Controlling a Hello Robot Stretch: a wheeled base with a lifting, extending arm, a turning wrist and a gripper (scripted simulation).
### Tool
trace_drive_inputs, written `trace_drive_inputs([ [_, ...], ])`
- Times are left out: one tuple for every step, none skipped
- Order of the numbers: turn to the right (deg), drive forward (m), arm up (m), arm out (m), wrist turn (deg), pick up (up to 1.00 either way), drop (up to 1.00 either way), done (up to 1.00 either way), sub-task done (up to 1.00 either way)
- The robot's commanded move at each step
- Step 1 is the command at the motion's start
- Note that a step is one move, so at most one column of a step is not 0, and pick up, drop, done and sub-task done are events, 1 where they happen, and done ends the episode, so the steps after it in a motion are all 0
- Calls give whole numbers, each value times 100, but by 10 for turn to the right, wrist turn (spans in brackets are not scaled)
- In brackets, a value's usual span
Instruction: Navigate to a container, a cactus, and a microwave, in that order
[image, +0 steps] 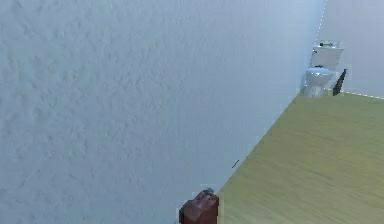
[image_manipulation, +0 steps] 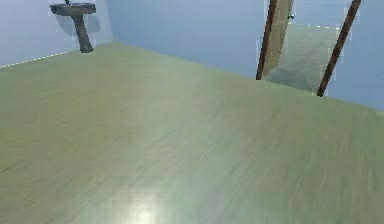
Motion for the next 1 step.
trace_drive_inputs([
  [450, 0, 0, 0, 0, 0, 0, 0, 0],
])
